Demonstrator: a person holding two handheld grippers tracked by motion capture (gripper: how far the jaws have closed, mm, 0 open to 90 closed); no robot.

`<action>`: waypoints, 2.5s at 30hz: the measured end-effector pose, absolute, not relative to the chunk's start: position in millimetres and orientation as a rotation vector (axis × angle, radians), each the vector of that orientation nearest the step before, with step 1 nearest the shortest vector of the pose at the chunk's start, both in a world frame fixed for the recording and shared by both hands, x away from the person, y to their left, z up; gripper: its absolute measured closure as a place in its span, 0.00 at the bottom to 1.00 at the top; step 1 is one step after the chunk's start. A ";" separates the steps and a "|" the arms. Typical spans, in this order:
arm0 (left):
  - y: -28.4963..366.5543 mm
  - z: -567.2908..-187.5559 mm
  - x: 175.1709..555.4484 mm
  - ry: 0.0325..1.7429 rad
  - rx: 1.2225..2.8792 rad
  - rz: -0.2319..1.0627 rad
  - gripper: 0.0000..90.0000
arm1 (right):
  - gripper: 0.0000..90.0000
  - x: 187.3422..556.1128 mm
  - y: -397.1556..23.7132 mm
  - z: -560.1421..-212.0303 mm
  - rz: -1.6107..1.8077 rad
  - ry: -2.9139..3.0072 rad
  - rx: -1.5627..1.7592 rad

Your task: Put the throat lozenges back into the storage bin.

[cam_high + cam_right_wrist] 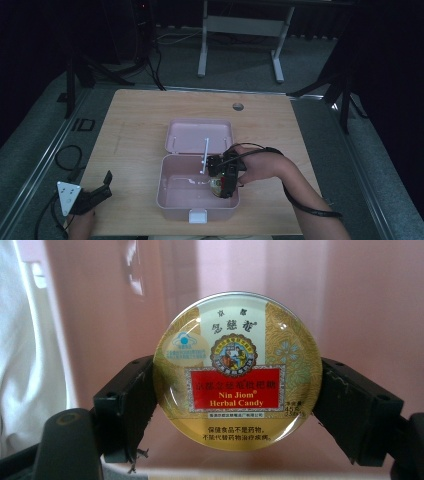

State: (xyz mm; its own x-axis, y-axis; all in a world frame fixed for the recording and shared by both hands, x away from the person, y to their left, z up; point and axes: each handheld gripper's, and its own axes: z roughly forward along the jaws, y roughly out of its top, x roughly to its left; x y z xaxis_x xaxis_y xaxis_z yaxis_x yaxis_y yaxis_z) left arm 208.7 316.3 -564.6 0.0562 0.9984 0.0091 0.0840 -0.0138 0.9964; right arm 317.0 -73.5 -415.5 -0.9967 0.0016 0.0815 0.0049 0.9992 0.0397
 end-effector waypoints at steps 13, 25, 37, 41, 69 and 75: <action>316.2 -564.8 209.0 1.221 1.307 1.128 0.01 | 0.23 319.6 -61.1 -449.7 -0.004 -3.055 0.032; 316.3 -564.9 209.1 1.220 1.307 1.124 0.01 | 0.23 322.6 -50.4 -478.7 0.156 -3.044 0.003; 316.3 -565.0 209.2 1.219 1.307 1.120 0.01 | 0.21 318.0 -47.3 -496.4 0.271 -3.017 0.042; 316.1 -565.0 209.2 1.218 1.306 1.121 0.01 | 0.19 317.6 -48.8 -491.8 0.244 -2.979 0.035; 315.3 -565.1 209.0 1.214 1.313 1.126 0.01 | 0.15 320.3 -155.5 -376.3 -0.566 -3.207 -0.195; 315.4 -565.1 209.1 1.214 1.315 1.124 0.01 | 0.14 325.7 -187.5 -395.1 -0.664 -3.234 -0.346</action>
